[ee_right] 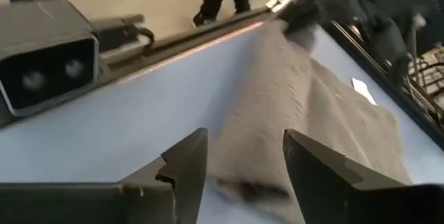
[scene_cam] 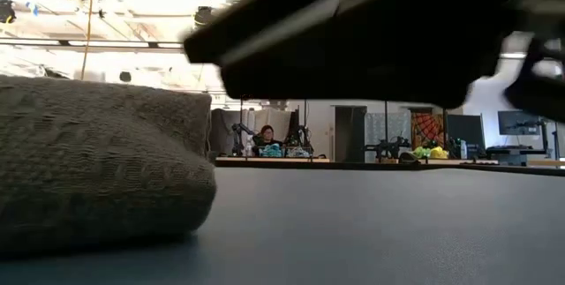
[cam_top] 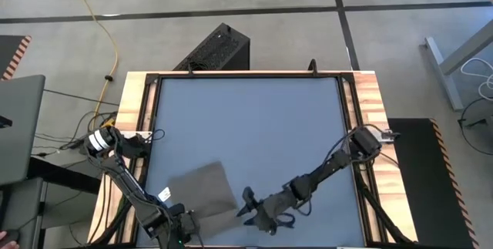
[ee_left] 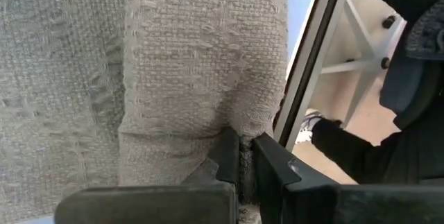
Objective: Roll towel into tight, uniform cylinder
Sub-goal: Roll the gray towel
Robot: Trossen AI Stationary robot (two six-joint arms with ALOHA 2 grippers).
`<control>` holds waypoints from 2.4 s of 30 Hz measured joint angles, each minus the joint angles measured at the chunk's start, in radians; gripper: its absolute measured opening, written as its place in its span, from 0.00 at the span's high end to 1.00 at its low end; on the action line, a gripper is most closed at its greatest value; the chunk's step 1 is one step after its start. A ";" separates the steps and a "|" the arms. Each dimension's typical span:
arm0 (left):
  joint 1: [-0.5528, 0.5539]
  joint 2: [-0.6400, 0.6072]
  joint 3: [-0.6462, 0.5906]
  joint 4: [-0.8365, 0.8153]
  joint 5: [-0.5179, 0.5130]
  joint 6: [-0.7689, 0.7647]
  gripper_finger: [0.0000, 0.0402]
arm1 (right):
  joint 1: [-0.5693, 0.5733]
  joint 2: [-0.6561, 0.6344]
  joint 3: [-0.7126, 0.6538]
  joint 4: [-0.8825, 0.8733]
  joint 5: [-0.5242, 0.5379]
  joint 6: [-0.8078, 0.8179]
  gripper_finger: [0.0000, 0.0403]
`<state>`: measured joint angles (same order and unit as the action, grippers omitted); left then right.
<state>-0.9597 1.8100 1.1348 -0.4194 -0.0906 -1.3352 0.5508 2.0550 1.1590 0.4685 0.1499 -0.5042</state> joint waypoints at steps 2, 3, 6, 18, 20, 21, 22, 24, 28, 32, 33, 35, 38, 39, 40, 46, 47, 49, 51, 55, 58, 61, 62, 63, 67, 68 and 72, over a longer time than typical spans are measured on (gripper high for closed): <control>0.000 0.000 0.000 0.001 0.000 -0.005 0.99 | 0.010 0.026 0.049 -0.048 0.011 -0.012 0.46; 0.000 0.000 0.000 0.002 0.000 -0.008 0.99 | 0.017 0.037 0.069 -0.074 0.012 -0.019 0.46; 0.000 0.000 0.000 0.003 0.005 -0.017 0.99 | 0.040 0.061 0.119 -0.123 0.032 -0.040 0.46; 0.000 0.000 0.000 0.037 0.027 0.033 0.98 | -0.012 0.081 0.142 -0.086 0.063 -0.106 0.48; 0.000 0.000 0.000 0.038 0.027 0.037 0.98 | -0.018 0.097 0.140 -0.077 0.060 -0.106 0.48; 0.000 0.000 0.000 0.038 0.027 0.037 0.98 | -0.021 0.112 0.141 -0.072 0.041 -0.106 0.48; 0.000 0.000 0.000 0.038 0.029 0.037 0.98 | -0.024 0.126 0.146 -0.060 0.024 -0.099 0.48; 0.000 0.000 0.000 0.040 0.031 0.036 0.98 | -0.023 0.145 0.148 -0.054 0.015 -0.096 0.48; 0.000 0.000 0.000 0.039 0.026 0.028 0.97 | -0.023 0.186 0.151 0.000 0.038 -0.046 0.48; 0.006 0.000 0.000 0.033 0.045 -0.013 0.92 | -0.050 0.189 0.153 -0.009 0.033 0.100 0.55; 0.007 0.000 0.000 0.033 0.063 -0.018 0.90 | -0.062 0.188 0.153 -0.010 0.017 0.129 0.59; 0.012 0.000 0.000 0.031 0.101 -0.023 0.86 | -0.085 0.187 0.153 -0.011 -0.029 0.191 0.68; 0.015 0.000 0.000 0.031 0.130 -0.047 0.80 | -0.125 0.186 0.157 -0.014 -0.167 0.309 0.87; 0.014 0.000 0.000 0.030 0.131 -0.048 0.79 | -0.138 0.186 0.157 -0.013 -0.220 0.361 0.92; 0.014 0.000 0.001 0.030 0.131 -0.047 0.78 | -0.153 0.186 0.157 -0.013 -0.273 0.426 0.94; -0.019 0.000 0.045 -0.066 0.034 -0.028 0.77 | -0.240 0.186 0.157 -0.032 -0.501 0.823 0.91; -0.029 0.000 0.056 -0.098 0.008 -0.029 0.77 | -0.248 0.186 0.157 -0.038 -0.507 0.867 0.91; -0.048 0.000 0.078 -0.158 -0.053 -0.038 0.77 | -0.259 0.183 0.158 -0.051 -0.508 0.927 0.92; -0.066 0.000 0.100 -0.214 -0.120 -0.047 0.78 | -0.265 0.182 0.159 -0.060 -0.505 0.962 0.93; -0.099 0.000 0.153 -0.309 -0.280 -0.047 0.78 | -0.270 0.181 0.160 -0.075 -0.487 1.020 0.93; -0.115 0.000 0.191 -0.376 -0.353 -0.046 0.78 | -0.279 0.180 0.160 -0.085 -0.488 1.069 0.93; -0.121 0.000 0.220 -0.389 -0.429 -0.010 0.78 | -0.288 0.180 0.160 -0.088 -0.488 1.107 0.93; -0.121 0.000 0.224 -0.381 -0.463 0.011 0.78 | -0.292 0.180 0.160 -0.088 -0.490 1.121 0.93; -0.120 0.002 0.225 -0.369 -0.496 0.039 0.78 | -0.297 0.180 0.160 -0.088 -0.492 1.135 0.93; -0.087 0.006 0.203 -0.317 -0.557 0.169 0.78 | -0.314 0.180 0.160 -0.096 -0.493 1.185 0.93; -0.076 0.007 0.202 -0.333 -0.562 0.183 0.78 | -0.318 0.180 0.160 -0.102 -0.493 1.195 0.93; -0.022 0.008 0.201 -0.388 -0.554 0.232 0.76 | -0.324 0.179 0.160 -0.137 -0.488 1.213 0.93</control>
<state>-0.9813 1.8175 1.3354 -0.8075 -0.6442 -1.1034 0.2264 2.2341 1.3193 0.3312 -0.3379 0.7089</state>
